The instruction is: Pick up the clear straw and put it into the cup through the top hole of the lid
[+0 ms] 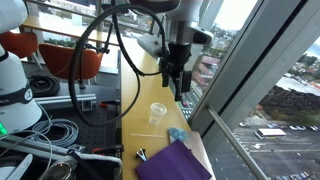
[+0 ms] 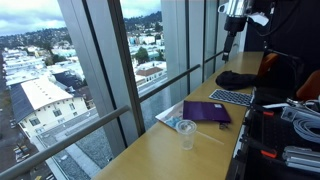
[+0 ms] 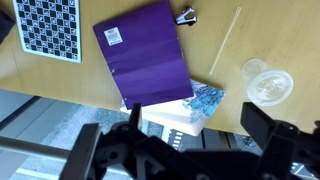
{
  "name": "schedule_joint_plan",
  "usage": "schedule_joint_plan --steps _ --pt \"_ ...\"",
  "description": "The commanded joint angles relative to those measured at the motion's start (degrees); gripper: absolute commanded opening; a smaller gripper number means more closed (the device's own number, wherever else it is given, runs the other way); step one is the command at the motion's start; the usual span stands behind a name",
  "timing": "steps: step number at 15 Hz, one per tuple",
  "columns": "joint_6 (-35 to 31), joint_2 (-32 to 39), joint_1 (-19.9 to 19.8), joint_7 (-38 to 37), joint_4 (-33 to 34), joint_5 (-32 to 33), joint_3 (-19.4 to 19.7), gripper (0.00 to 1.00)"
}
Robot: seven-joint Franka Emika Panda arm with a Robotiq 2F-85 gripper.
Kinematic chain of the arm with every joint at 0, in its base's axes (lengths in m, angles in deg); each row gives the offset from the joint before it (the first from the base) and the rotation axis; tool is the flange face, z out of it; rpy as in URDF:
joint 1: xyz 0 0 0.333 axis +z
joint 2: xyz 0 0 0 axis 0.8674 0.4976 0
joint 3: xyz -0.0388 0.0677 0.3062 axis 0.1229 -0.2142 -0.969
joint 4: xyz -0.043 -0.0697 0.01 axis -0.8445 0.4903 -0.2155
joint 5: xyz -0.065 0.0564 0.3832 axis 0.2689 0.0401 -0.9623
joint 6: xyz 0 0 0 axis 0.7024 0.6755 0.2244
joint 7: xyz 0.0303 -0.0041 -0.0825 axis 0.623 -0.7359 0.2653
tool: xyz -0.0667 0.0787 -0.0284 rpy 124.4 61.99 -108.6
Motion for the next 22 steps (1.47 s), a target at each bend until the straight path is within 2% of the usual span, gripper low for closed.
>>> schedule_joint_plan --steps 1,7,10,14,17,22 --pt "-7.9 10.7 0.1 4.3 1.8 -5.4 1.0 1.00" --pt "-16.9 23.8 -1.0 6.4 2.6 -10.4 -2.4 1.00" --pt "-21.3 28.8 -1.2 5.0 3.1 -8.1 -3.3 1.00" --pt "-28.0 35.9 0.7 2.0 4.5 -4.3 -2.3 1.00" --pt "-30.2 40.4 2.1 -0.1 6.7 -2.7 -2.0 1.00" --pt "-30.5 46.8 3.9 -3.7 13.0 -3.9 -3.0 1.00"
